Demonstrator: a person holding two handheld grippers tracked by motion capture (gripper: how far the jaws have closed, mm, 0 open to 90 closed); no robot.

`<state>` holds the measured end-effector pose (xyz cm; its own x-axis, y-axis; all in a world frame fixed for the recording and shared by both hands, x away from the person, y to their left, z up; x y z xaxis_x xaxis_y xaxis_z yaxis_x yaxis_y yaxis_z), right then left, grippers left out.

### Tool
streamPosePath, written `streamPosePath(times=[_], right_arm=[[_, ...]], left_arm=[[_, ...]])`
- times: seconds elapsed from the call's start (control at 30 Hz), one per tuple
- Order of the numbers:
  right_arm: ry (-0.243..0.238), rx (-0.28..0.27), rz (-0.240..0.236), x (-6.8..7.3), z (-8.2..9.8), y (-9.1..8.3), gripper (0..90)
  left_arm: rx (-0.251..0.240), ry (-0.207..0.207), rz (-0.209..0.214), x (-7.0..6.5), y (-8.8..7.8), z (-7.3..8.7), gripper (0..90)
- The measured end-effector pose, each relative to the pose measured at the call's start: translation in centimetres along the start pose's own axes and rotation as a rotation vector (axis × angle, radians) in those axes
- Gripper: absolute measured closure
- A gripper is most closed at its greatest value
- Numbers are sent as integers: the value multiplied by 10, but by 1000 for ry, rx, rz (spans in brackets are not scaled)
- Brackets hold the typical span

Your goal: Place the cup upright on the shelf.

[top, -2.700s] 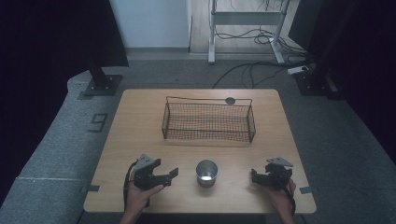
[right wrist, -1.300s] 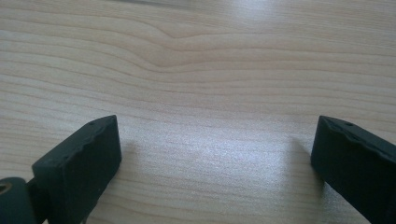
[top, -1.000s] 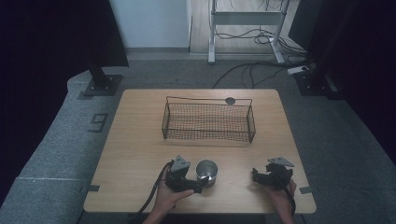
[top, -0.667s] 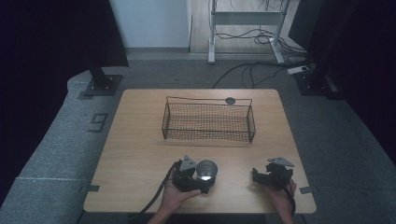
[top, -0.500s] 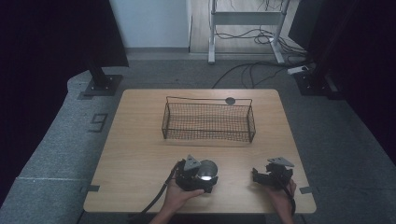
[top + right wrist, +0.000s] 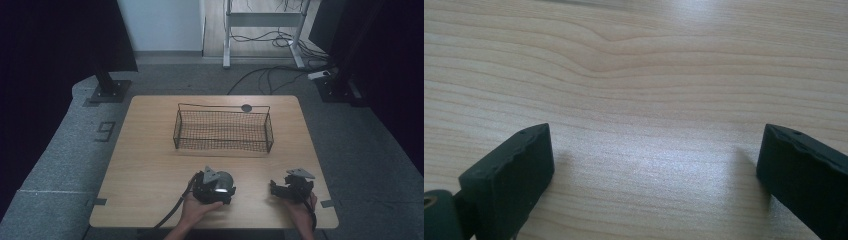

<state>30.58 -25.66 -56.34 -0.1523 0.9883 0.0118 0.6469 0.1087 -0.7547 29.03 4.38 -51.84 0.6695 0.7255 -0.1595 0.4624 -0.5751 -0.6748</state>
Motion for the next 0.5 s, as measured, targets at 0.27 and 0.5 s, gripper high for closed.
streamPosePath(times=[0.27, 0.5], right_arm=[[0, -1, -1, 0, 0, 0, 18], [0, -1, -1, 0, 0, 0, 18]], left_arm=[[-16, 4, -9, 2, -4, 0, 139], [-46, 1, 4, 4, -14, -2, 143]])
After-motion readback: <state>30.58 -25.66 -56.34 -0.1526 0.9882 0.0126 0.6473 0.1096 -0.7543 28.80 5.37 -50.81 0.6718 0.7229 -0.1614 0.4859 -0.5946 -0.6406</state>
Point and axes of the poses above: each handheld gripper's, and its own axes: y roughly forward along the jaws, z roughly out of its underside, x roughly to its left, the point moved 1 cm from there along y, roughly forward along the jaws, and after that the axes turned 5 degrees about x, right-handed, at the moved point
